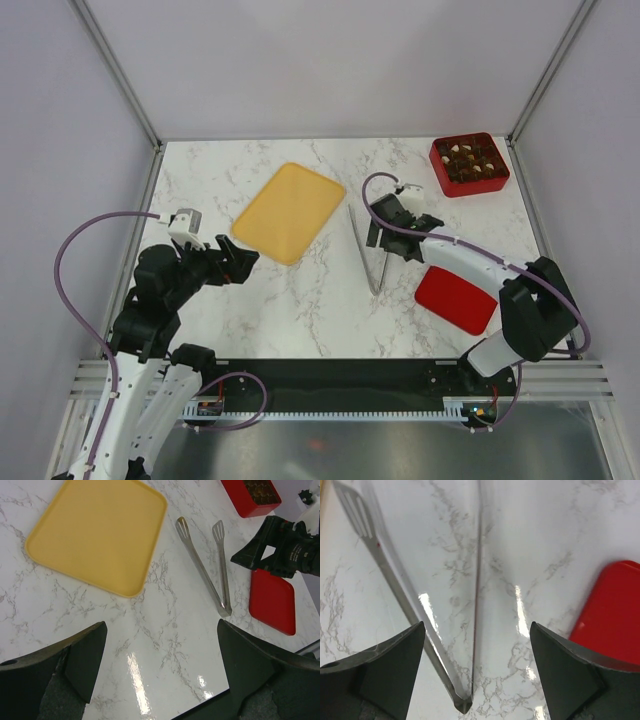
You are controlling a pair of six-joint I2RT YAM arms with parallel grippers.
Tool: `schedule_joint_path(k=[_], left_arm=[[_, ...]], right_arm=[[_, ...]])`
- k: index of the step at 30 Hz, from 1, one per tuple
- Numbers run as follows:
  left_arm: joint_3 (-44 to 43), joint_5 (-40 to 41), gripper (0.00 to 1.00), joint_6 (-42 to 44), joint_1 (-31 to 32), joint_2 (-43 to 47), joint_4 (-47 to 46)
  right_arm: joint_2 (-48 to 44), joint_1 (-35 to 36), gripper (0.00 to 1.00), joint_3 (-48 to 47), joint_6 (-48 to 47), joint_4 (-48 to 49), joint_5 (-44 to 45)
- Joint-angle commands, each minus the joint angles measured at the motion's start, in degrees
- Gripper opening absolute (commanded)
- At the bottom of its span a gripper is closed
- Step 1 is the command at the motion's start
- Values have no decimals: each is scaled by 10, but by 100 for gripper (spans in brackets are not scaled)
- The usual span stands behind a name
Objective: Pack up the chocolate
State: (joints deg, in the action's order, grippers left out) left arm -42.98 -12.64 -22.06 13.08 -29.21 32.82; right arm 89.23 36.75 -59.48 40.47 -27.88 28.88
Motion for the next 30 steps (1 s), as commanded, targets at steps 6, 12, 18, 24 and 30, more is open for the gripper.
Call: schedule_joint_path(k=[6, 12, 18, 24, 30], left_arm=[[0, -12, 100, 13, -2, 15, -14], [-1, -14, 100, 14, -3, 16, -15], [0, -9, 100, 12, -2, 24, -15], [0, -9, 100, 13, -3, 21, -15], [0, -7, 100, 13, -3, 23, -15]], right_arm=[[-58, -125, 83, 45, 102, -83, 35], [-64, -178, 72, 87, 103, -61, 26], [-42, -191, 71, 109, 105, -24, 5], [-9, -191, 64, 118, 107, 8, -15], [20, -192, 47, 120, 108, 18, -27]])
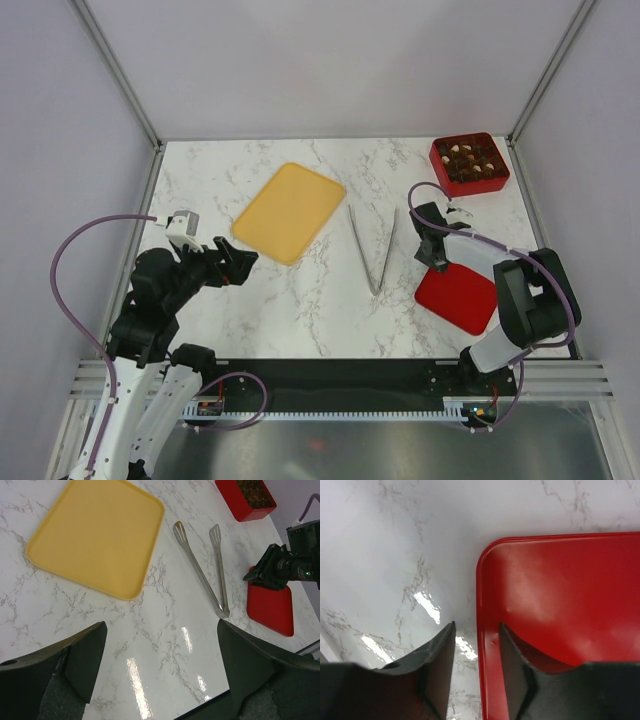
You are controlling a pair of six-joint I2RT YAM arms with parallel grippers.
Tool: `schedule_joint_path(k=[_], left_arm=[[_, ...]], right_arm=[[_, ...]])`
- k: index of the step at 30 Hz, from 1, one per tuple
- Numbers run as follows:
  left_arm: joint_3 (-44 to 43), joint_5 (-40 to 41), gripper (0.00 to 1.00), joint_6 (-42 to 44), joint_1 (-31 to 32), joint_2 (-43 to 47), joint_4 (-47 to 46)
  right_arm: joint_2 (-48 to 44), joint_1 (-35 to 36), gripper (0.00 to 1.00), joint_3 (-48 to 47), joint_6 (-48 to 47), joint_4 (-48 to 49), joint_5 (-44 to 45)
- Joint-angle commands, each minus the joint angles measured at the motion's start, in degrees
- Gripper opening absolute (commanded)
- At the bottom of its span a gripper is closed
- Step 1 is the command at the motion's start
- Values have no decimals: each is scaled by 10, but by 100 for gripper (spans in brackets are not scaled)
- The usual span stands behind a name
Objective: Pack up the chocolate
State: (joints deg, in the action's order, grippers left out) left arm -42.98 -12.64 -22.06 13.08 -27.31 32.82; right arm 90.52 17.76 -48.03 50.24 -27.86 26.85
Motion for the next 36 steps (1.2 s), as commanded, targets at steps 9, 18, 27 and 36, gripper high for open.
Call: schedule_joint_path(k=[9, 18, 27, 36], left_arm=[[-5, -16, 100, 5, -3, -10, -18], [-27, -122, 97, -56, -3, -40, -38], [-84, -260, 98, -120, -3, -141, -114], [-147, -389, 95, -206, -3, -300, -298]], right_arm=[[-33, -3, 0, -21, -43, -9, 17], [-165, -4, 0, -75, -99, -40, -50], [-235, 13, 0, -199, -162, -42, -301], [-252, 35, 0, -257, -62, 183, -596]])
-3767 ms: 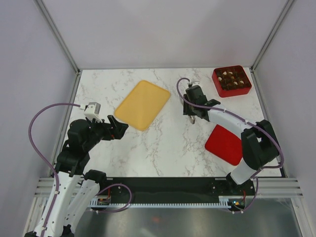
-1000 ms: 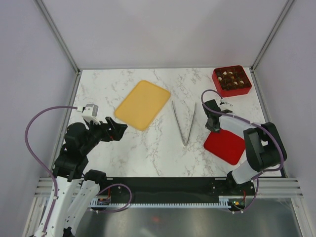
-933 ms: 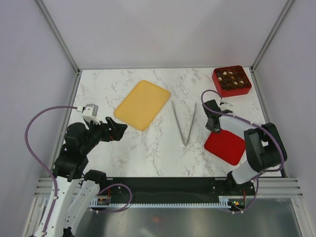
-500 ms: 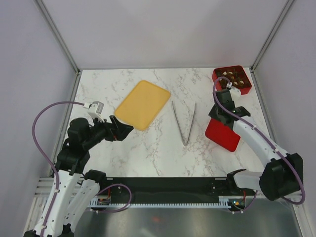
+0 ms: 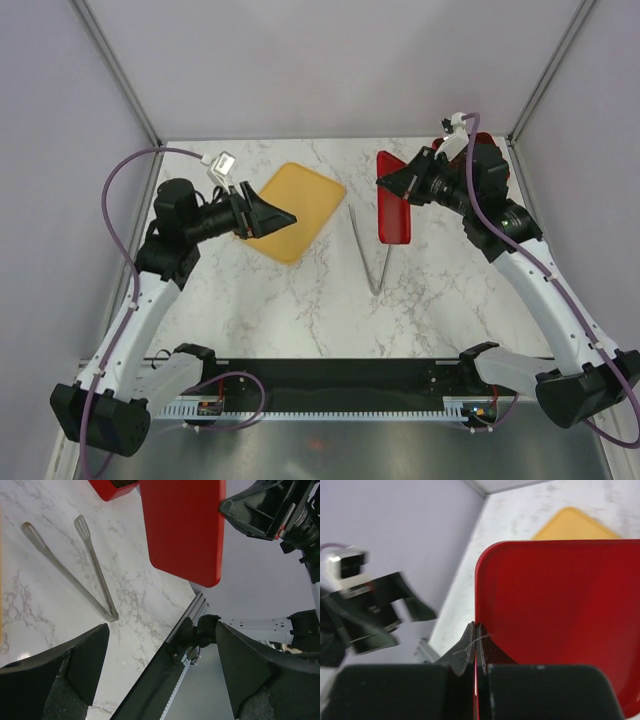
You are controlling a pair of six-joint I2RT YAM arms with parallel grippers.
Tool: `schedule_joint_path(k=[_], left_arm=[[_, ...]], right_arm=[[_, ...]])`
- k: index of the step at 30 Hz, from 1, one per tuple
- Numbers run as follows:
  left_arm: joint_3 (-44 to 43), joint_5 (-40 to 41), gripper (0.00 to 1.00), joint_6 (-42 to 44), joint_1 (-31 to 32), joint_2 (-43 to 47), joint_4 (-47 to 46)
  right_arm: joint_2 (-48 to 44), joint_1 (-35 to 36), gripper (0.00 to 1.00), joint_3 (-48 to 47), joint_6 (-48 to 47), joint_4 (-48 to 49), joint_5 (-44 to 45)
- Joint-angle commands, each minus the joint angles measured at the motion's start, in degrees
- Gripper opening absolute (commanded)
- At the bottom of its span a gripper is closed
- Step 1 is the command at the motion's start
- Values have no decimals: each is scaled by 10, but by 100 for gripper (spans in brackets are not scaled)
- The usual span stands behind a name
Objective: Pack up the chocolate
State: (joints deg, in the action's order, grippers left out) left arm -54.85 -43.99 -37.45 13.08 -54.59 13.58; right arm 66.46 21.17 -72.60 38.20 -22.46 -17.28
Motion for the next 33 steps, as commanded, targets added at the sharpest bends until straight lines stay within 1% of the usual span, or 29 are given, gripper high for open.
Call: schedule_joint_path(k=[1, 2, 3, 4, 6, 7, 8, 9, 10, 11, 13, 14, 17, 19, 23, 25, 27, 28, 29, 30, 31, 33], left_arm=[[-30, -93, 95, -54, -2, -38, -159], [-37, -126, 93, -59, -3, -52, -182], [-38, -139, 93, -64, -3, -75, -210], [-38, -158, 93, -73, -3, -86, -264], [-38, -174, 93, -104, -2, -120, -330], [-38, -185, 94, -118, -3, -136, -361], [-43, -189, 97, -150, -3, -149, -421], [-50, -197, 99, -167, -1, -166, -446], [-60, -220, 100, -184, 1, -207, -476], [-85, -231, 99, -224, 9, -226, -532], [-102, -252, 99, -277, 19, -275, -614], [-115, -254, 99, -318, 31, -289, -673], [-145, -255, 99, -352, 67, -322, -725], [-169, -256, 99, -351, 98, -333, -737], [-186, -246, 99, -340, 135, -350, -750], [-184, -234, 99, -351, 144, -362, -794], [-179, -223, 99, -387, 150, -383, -843], [-177, -211, 99, -435, 155, -395, -919], [-176, -204, 99, -464, 157, -406, -960], [-174, -199, 99, -487, 157, -429, -991], [-170, -198, 98, -507, 156, -438, -1018], [-158, -199, 97, -506, 155, -452, -1026]], right_arm=[[-18, 1, 0, 1, 101, 190, -192], [-23, 3, 0, 5, 114, 214, -202], [-27, 2, 0, 12, 125, 238, -209], [-35, 2, 0, 14, 146, 271, -220], [-39, 2, 0, 19, 175, 305, -240], [-41, 2, 0, 24, 195, 359, -252], [-43, 2, 0, 30, 249, 394, -277], [-44, 2, 0, 45, 276, 432, -286], [-47, 2, 0, 52, 302, 498, -290], [-48, 2, 0, 55, 344, 521, -294], [-49, 2, 0, 56, 369, 568, -304], [-51, 4, 0, 56, 390, 580, -304], [-55, 3, 0, 54, 423, 630, -304], [-55, 3, 0, 46, 437, 638, -300], [-50, 4, 0, 42, 464, 661, -299], [-48, 4, 0, 47, 486, 694, -299], [-44, 4, 0, 60, 497, 729, -299], [-40, 4, 0, 64, 506, 736, -299], [-36, 4, 0, 72, 514, 744, -299], [-26, 4, 0, 77, 528, 780, -298], [-20, 4, 0, 83, 569, 804, -297], [-6, 4, 0, 89, 591, 845, -297]])
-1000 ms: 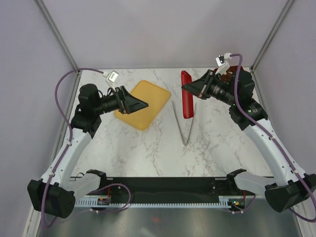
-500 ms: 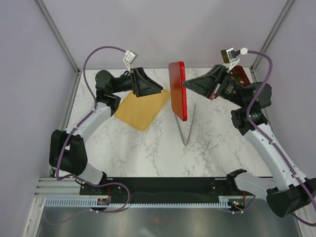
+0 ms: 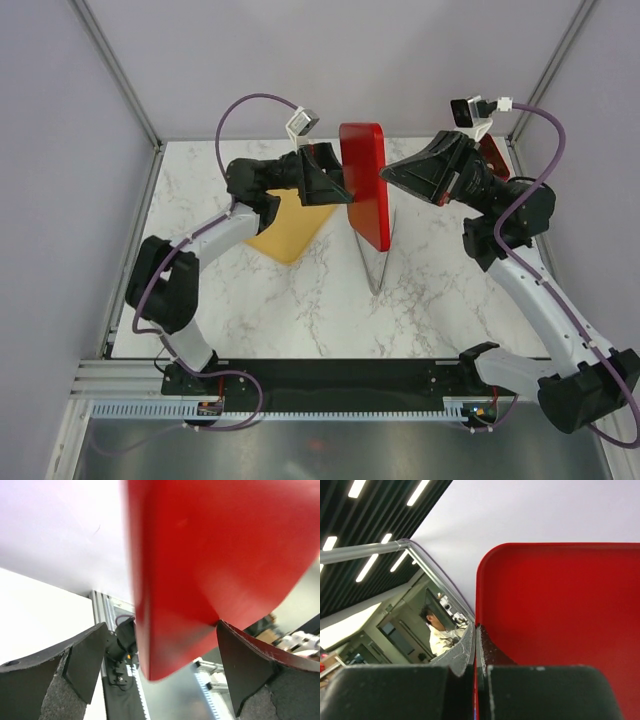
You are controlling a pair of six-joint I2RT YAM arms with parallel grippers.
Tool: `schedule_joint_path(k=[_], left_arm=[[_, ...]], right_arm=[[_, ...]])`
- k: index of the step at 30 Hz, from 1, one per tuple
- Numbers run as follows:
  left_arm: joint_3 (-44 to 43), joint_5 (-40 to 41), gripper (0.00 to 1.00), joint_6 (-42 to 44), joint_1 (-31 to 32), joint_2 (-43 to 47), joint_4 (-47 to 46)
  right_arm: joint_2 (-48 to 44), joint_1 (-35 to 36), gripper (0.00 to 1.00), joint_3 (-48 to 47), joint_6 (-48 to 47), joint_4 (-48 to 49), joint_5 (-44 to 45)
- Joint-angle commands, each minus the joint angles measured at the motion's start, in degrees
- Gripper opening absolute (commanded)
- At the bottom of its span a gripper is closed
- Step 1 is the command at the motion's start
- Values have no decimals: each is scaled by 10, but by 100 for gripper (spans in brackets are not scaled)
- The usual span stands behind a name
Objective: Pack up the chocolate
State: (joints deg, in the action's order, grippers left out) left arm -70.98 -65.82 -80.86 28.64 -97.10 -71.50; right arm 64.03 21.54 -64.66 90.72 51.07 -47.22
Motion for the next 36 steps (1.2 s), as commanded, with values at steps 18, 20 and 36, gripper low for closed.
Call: schedule_joint_path(k=[18, 20, 36], left_arm=[[65, 40, 61, -113, -21, -42, -239], [67, 40, 67, -102, -21, -41, -237], [-100, 49, 89, -166, -33, -125, -238]], right_arm=[[50, -55, 0, 58, -58, -3, -44], [72, -58, 0, 53, -8, 46, -49], [216, -75, 0, -45, 320, 415, -16]])
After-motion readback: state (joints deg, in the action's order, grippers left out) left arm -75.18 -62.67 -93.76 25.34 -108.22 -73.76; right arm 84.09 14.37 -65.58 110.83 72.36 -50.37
